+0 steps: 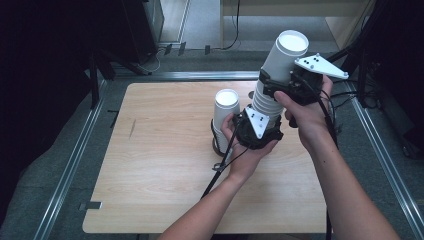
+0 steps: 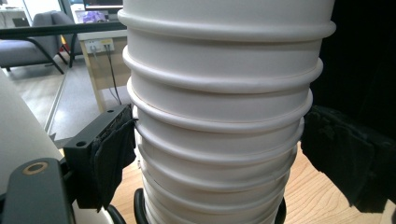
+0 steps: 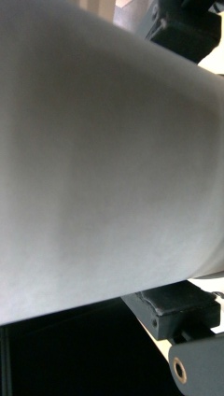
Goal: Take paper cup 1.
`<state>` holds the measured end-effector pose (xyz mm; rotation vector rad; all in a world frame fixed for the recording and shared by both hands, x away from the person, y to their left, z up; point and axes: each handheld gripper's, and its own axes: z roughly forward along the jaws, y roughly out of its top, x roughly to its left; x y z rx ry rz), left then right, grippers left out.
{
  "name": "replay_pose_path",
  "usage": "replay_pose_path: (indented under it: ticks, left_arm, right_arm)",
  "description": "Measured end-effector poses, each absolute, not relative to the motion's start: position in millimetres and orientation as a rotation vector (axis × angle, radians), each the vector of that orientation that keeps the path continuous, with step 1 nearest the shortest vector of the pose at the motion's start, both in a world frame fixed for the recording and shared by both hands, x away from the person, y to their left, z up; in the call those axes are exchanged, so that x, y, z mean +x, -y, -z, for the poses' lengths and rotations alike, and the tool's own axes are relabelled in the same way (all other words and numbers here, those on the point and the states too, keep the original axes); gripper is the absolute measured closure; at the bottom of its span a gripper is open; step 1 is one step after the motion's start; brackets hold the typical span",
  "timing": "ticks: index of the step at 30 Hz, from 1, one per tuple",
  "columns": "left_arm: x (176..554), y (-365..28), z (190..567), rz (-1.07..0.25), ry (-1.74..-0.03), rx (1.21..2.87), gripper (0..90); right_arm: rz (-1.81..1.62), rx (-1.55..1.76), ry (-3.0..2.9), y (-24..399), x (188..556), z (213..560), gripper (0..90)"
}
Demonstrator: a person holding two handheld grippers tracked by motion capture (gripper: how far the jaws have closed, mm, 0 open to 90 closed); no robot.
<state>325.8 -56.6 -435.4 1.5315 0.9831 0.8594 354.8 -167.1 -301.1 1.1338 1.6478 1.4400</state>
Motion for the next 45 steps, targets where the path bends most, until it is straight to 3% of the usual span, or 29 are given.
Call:
replay_pose_path:
  ticks: [22, 45]
  left_arm:
    - [325.5, 55.4, 435.7, -0.860, -0.972, 1.539, 11.3]
    - [325.7, 53.7, 435.2, -0.853, -0.972, 1.547, 11.5]
  right_arm:
    - [-1.404, 1.025, -1.538, 168.0, 341.0, 268.2, 13.8]
    - [-1.466, 1.001, -1.436, 197.5, 306.5, 238.3, 13.8]
